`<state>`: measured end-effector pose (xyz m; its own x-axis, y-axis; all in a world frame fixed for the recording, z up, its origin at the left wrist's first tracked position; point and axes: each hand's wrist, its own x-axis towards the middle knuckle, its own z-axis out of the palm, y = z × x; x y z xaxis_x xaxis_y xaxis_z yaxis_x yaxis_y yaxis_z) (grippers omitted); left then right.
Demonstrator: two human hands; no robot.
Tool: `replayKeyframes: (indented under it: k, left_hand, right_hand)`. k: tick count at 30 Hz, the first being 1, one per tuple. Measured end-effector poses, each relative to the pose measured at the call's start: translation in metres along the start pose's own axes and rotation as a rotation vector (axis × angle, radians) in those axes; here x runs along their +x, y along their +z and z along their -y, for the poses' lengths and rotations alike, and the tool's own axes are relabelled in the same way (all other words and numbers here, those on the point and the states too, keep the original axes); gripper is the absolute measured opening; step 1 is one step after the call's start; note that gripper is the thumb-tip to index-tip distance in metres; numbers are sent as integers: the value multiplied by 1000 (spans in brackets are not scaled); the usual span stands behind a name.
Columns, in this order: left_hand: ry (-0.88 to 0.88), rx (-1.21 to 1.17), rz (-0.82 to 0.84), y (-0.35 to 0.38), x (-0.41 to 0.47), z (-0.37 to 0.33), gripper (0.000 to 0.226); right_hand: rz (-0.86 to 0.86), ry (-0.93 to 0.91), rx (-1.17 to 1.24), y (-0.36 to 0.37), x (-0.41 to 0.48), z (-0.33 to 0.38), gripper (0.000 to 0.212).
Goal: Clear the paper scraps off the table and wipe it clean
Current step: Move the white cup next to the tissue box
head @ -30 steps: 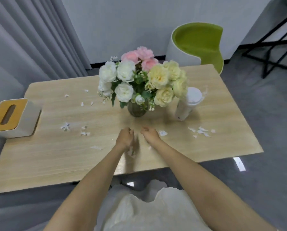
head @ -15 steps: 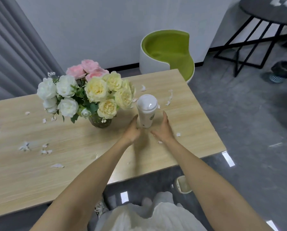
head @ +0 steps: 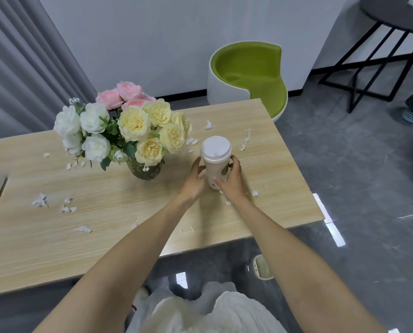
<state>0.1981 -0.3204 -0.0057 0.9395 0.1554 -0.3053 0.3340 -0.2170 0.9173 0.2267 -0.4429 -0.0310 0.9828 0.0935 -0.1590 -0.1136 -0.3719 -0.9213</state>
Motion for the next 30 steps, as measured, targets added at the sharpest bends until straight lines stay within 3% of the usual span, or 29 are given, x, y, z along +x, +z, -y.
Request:
replayKeyframes:
  k: [6, 14, 21, 30]
  left_hand:
    - [162, -8, -80, -1, -12, 13, 39]
    - [138, -2, -82, -54, -49, 42, 53]
    - [133, -70, -153, -138, -103, 81, 43]
    - [101, -70, -443, -307, -192, 138, 51]
  right_hand:
    - [-43, -54, 8, 7, -22, -1, 73]
    - [62, -24, 104, 54, -66, 13, 74]
    - [164, -101, 52, 136, -114, 46, 67]
    - [425, -221, -50, 304, -177, 118, 68]
